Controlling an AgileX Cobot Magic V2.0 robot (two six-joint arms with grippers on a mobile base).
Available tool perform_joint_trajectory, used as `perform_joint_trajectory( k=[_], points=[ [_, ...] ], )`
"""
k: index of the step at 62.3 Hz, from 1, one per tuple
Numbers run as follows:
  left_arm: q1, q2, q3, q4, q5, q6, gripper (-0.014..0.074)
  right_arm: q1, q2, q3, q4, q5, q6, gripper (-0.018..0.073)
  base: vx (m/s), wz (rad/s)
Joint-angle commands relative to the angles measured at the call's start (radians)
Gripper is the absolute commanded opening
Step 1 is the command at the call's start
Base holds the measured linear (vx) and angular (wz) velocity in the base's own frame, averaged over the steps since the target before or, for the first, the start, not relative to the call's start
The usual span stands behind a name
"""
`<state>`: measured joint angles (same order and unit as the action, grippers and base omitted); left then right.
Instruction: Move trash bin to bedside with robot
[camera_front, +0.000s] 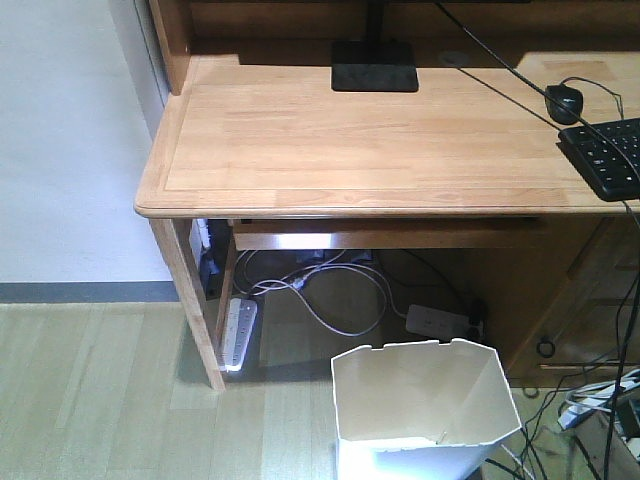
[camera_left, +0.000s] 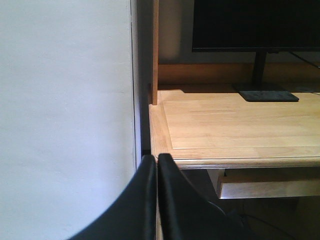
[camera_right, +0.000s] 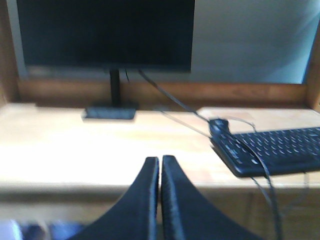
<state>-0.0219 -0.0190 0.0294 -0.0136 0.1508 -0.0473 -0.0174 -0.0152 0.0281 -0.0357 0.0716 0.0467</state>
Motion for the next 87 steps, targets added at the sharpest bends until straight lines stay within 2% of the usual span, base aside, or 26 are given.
perform_joint_trajectory(
  k=[1,11,18,34,47,63,76,87],
  points=[
    [-0.009,-0.011,0.029,-0.003,-0.078,-0.009,-0.0006,-0.005,-0.008,-0.018,0.036,-0.094,0.024,-0.001,0.0,0.0],
    [-0.009,-0.011,0.029,-0.003,-0.078,-0.009,-0.0006,-0.005,0.011,-0.12,0.03,-0.093,-0.017,-0.001,0.0,0.0],
    [-0.009,-0.011,0.029,-0.003,-0.078,-0.009,-0.0006,-0.005,0.099,-0.218,0.036,-0.072,-0.028,-0.001,0.0,0.0],
    [-0.009,-0.011,0.029,-0.003,-0.078,-0.009,-0.0006,-0.005,0.371,-0.419,0.045,0.11,-0.027,-0.001,0.0,0.0],
    [-0.009,-0.011,0.029,-0.003,-0.078,-0.009,-0.0006,-0.005,0.492,-0.438,0.042,0.114,-0.022,-0.001,0.0,0.0],
    [-0.009,-0.011,0.029,-0.003,-0.078,-0.009,-0.0006,-0.005,0.534,-0.438,0.036,0.175,-0.022,0.0009,0.0,0.0],
    [-0.009,-0.011,0.029,-0.003,-0.078,-0.009,-0.0006,-0.005,0.534,-0.438,0.036,0.196,-0.024,0.0145,0.0,0.0],
    [-0.009,-0.011,0.029,-0.003,-0.078,-0.009,-0.0006,-0.005,0.534,-0.438,0.036,0.236,-0.047,0.0363,0.0,0.0]
  ],
)
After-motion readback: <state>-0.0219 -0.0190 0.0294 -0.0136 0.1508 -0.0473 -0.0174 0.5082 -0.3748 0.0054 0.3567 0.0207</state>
